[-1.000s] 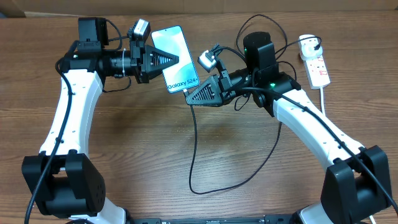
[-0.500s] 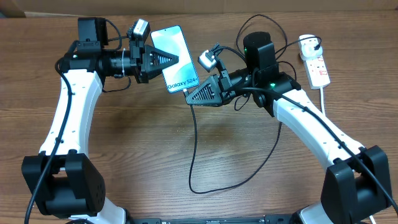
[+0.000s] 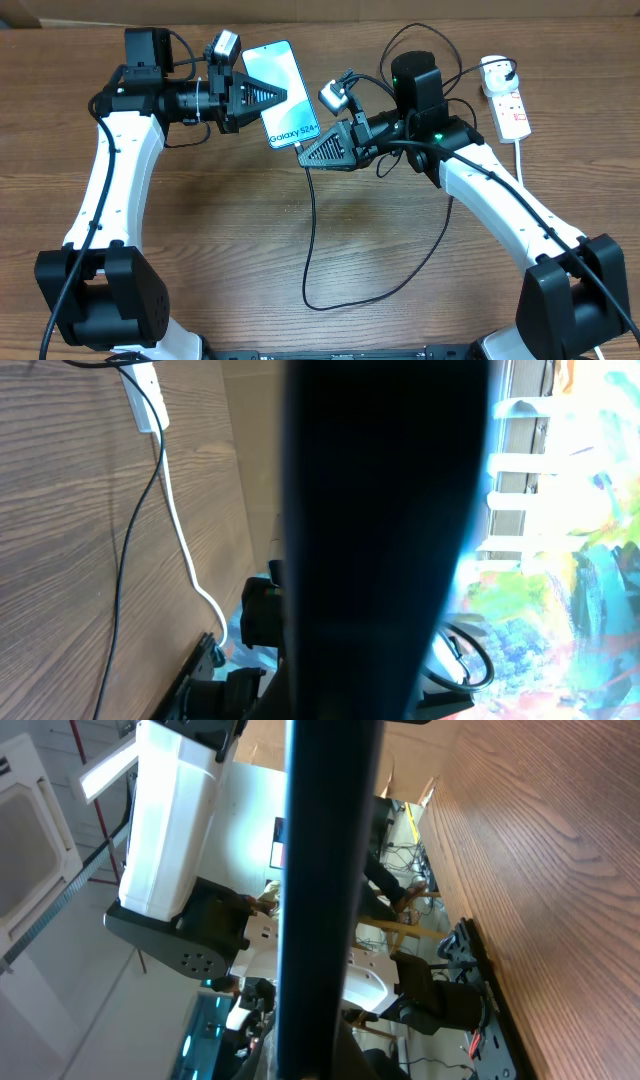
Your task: Plug charger to phone and switch on socket
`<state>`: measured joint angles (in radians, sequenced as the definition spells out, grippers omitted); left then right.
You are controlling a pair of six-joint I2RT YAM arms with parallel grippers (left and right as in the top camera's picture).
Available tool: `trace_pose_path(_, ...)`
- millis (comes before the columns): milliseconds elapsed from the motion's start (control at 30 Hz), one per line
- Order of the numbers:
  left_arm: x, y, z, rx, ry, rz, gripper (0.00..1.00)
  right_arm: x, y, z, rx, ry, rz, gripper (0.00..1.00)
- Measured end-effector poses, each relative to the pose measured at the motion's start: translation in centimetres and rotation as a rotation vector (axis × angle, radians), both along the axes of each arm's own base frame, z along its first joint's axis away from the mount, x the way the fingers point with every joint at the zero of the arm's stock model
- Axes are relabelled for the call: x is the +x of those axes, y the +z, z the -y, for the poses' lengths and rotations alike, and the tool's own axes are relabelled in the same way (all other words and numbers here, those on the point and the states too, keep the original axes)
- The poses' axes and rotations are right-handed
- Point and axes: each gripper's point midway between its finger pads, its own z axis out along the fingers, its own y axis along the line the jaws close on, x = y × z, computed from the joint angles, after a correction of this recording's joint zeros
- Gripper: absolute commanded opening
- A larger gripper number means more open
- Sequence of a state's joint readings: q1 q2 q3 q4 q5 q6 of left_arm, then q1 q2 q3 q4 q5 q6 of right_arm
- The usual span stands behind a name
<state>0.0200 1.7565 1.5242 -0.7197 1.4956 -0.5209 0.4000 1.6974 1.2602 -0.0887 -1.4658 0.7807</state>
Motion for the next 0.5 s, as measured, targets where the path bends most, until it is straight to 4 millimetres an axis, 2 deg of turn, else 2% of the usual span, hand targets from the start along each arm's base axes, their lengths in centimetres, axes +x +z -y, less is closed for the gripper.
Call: trace_pose_path(500,0.02,0.00,-0.02,0.000,0.001,0.002,0.04,0.19,0.16,-0.07,-0.002,-0.007,-0.004,0.04)
